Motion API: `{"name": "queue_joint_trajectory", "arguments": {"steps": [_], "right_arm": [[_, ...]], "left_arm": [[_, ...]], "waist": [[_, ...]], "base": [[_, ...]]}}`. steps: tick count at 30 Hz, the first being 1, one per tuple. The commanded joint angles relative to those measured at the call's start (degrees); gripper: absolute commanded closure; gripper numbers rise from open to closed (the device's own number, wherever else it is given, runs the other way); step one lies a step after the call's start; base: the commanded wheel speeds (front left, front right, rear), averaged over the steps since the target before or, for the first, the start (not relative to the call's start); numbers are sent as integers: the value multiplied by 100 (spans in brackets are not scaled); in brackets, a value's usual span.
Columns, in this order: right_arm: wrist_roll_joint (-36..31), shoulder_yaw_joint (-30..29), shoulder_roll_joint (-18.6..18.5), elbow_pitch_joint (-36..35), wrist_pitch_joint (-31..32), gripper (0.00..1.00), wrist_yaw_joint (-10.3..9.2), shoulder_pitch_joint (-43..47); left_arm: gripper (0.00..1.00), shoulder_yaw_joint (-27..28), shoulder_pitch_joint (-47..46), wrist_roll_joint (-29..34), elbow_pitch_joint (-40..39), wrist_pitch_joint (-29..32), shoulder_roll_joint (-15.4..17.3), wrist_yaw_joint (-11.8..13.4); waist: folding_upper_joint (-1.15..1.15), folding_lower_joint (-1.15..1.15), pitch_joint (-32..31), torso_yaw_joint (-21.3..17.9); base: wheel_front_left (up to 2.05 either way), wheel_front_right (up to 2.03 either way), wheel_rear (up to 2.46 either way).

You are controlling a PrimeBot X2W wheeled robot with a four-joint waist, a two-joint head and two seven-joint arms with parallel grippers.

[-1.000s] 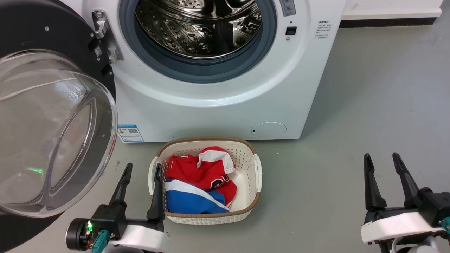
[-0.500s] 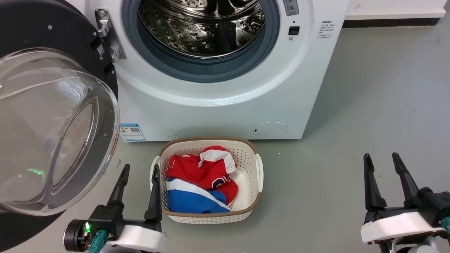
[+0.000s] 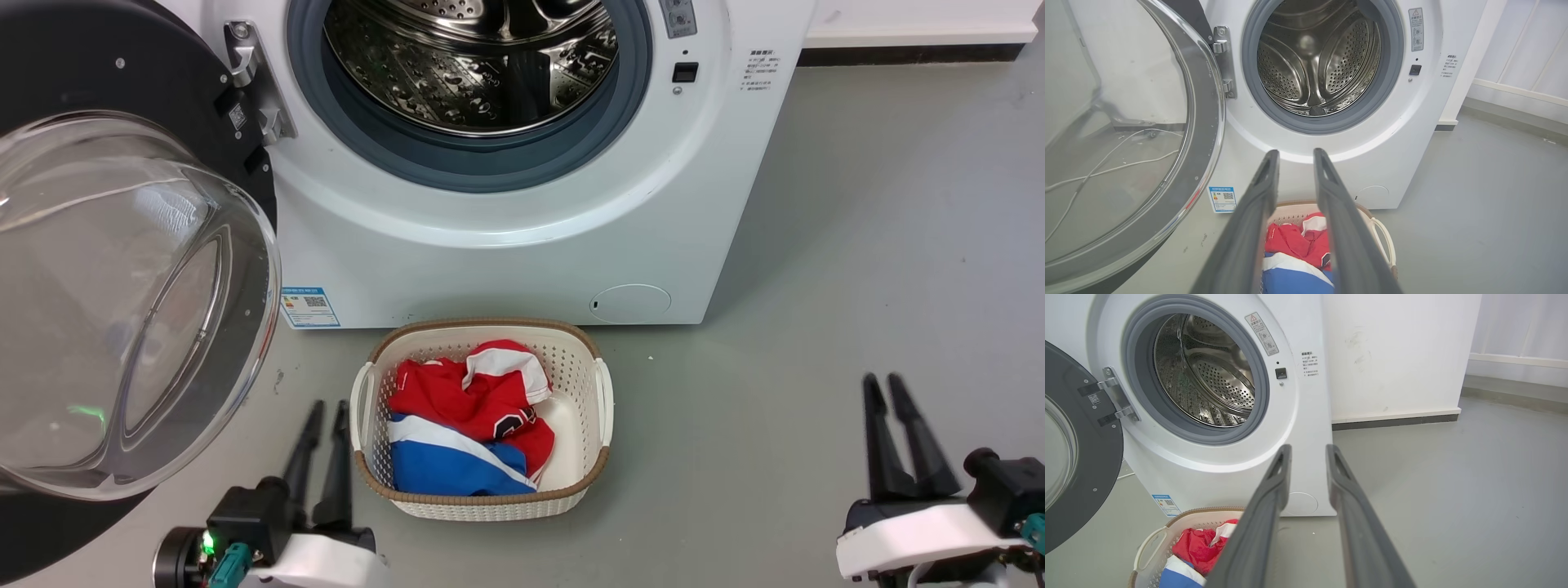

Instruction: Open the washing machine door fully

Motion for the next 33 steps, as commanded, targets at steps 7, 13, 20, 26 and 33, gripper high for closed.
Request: {"name": "queue_joint_trajectory", "arguments": {"steps": [7,13,20,26,33], "right_arm": [[804,-12,-1,81,201,100,0,-45],[1452,-26,-3,128,366,100,0,-89],[2154,-42,-4,182,546,100,-1,-141],[2712,-55,-4,225,688,100,-1,-183],[3315,-68,-4,271,845,100,-1,-226]], "left_arm": [[100,50,-51,-840,87,174,21,-54],[100,100,-120,-1521,171,324,42,-99],[100,156,-193,-2254,260,486,61,-150],[100,206,-244,-2834,314,618,73,-190],[100,260,-299,-3461,372,761,84,-234]], "waist": [[0,0,-25,7],[0,0,-46,13],[0,0,-72,20],[0,0,-93,26],[0,0,-118,33]], "base": [[0,0,0],[0,0,0],[0,0,0],[0,0,0],[0,0,0]]}}
